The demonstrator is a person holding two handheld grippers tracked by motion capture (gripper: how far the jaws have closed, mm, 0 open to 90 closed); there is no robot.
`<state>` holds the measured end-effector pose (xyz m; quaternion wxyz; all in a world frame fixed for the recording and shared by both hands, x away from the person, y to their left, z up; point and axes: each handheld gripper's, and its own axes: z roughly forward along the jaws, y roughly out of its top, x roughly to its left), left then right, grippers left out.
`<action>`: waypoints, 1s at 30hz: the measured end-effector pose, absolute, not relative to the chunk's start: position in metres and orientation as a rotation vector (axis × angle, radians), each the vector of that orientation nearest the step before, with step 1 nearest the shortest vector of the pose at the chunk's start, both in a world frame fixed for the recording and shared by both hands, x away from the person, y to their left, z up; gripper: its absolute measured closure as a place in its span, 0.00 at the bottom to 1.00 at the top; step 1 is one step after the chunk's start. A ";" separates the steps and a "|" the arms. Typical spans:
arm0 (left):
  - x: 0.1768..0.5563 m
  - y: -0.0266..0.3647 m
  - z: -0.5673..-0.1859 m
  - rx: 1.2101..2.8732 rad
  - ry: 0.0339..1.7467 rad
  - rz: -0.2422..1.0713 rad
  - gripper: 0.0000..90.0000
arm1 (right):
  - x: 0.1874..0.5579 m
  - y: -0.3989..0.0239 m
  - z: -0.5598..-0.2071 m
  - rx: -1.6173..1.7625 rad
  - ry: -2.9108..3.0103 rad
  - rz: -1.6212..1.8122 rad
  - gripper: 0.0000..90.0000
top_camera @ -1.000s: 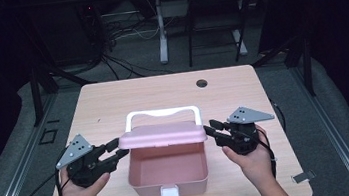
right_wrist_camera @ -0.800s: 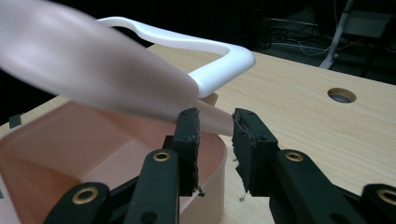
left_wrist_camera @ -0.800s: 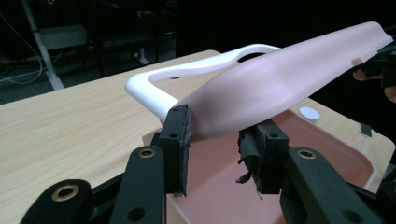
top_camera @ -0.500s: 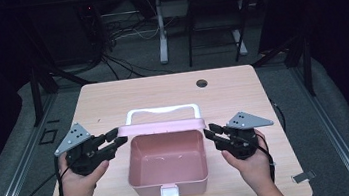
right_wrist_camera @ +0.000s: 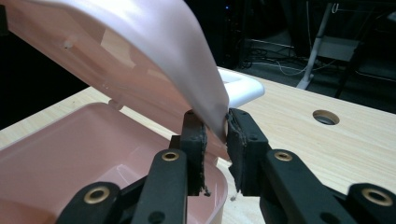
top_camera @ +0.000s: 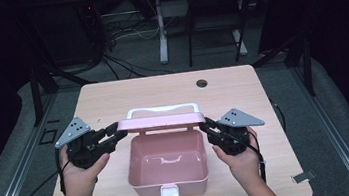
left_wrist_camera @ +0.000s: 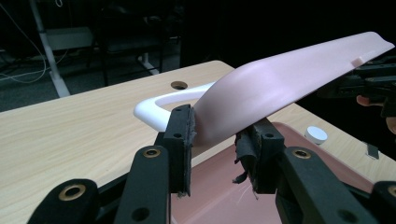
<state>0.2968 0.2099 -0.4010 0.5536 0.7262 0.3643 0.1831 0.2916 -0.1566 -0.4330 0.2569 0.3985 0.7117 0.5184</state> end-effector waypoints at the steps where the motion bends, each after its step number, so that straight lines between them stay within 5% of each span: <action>1: 0.297 0.210 -0.401 1.725 0.863 0.432 0.74 | 0.292 -0.156 -0.433 1.084 1.926 1.403 0.86; 30: 0.287 0.213 -0.466 1.788 0.949 0.335 0.68 | 0.301 -0.149 -0.431 1.142 1.834 1.365 0.92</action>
